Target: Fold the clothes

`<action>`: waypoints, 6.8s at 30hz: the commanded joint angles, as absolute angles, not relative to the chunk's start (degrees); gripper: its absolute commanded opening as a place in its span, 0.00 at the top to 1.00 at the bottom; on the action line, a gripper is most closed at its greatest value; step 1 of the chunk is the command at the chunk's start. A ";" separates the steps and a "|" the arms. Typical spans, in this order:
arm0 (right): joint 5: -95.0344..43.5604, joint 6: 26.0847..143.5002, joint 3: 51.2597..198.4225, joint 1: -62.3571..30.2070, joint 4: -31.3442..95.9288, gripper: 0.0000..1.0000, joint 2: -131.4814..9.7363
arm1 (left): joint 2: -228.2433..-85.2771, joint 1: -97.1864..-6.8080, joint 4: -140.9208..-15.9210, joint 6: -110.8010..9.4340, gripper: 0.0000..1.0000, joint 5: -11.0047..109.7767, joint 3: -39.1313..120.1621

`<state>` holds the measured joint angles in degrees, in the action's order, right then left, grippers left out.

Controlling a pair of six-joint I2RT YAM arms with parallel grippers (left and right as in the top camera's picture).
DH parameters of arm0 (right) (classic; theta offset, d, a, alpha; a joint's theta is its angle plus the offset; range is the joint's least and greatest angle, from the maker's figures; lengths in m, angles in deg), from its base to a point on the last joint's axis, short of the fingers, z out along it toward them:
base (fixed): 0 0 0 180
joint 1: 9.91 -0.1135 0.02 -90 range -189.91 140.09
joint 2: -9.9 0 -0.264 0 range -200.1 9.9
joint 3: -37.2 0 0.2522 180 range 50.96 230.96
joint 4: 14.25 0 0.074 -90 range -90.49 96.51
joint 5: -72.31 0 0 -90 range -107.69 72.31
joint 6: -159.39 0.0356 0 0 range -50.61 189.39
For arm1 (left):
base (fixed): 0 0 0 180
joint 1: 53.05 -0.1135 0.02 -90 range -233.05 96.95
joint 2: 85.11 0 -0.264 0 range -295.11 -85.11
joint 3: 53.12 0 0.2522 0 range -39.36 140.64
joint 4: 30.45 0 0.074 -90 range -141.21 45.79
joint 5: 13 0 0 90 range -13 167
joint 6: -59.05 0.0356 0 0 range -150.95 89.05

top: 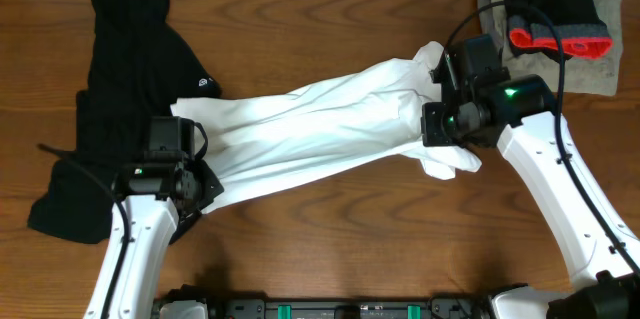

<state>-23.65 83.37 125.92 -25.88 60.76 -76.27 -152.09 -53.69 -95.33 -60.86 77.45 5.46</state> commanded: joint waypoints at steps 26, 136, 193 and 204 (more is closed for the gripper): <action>-19.19 67.44 128.57 -28.41 31.63 0.99 -86.35 | -162.34 -53.98 -88.68 -58.89 0.94 79.05 6.13; -31.39 62.89 131.21 -2.84 52.06 0.36 -92.40 | -163.68 -53.98 -91.52 -53.23 0.20 85.45 6.09; -31.67 61.97 131.19 -11.80 43.08 0.40 -92.42 | -169.34 -59.09 -99.13 -50.43 0.43 75.70 11.47; -31.67 61.97 131.19 -11.47 43.28 0.40 -92.42 | -169.34 -59.09 -98.12 -51.85 0.61 80.09 10.46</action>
